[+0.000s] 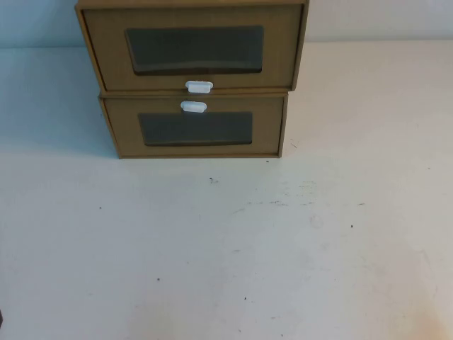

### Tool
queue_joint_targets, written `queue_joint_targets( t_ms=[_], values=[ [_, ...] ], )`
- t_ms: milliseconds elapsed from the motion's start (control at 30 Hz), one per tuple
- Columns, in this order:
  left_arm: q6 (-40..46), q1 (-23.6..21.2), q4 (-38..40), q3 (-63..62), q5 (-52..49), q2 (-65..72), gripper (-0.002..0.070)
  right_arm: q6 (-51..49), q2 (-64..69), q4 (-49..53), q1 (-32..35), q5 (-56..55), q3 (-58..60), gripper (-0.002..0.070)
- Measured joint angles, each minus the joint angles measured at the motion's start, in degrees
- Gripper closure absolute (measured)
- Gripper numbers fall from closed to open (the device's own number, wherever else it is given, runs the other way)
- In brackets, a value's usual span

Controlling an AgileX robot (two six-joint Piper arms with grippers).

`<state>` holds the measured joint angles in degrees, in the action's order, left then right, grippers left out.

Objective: Open the shoe box
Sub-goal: 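Pull the top drawer of the cardboard box fully open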

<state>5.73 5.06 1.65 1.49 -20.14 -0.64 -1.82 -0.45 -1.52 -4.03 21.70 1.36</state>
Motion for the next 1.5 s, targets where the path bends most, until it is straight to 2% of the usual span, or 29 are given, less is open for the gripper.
queue_joint_targets(
  t_ms=[1233, 1333, 1500],
  values=[
    [-0.03, 0.00, 0.00, 0.00, 0.34, 0.00, 0.0677, 0.00, 0.00, 0.00, 0.00, -0.29, 0.00, 0.0689],
    [-0.03, 0.00, 0.00, 0.00, 3.15, 0.00, 0.0677, 0.00, 0.00, 0.00, 0.00, -2.27, 0.00, 0.0690],
    [-0.13, 0.00, 0.00, 0.00, 15.35, 0.00, 0.0677, 0.00, 0.00, 0.00, 0.00, -10.79, 0.00, 0.0689]
  ],
)
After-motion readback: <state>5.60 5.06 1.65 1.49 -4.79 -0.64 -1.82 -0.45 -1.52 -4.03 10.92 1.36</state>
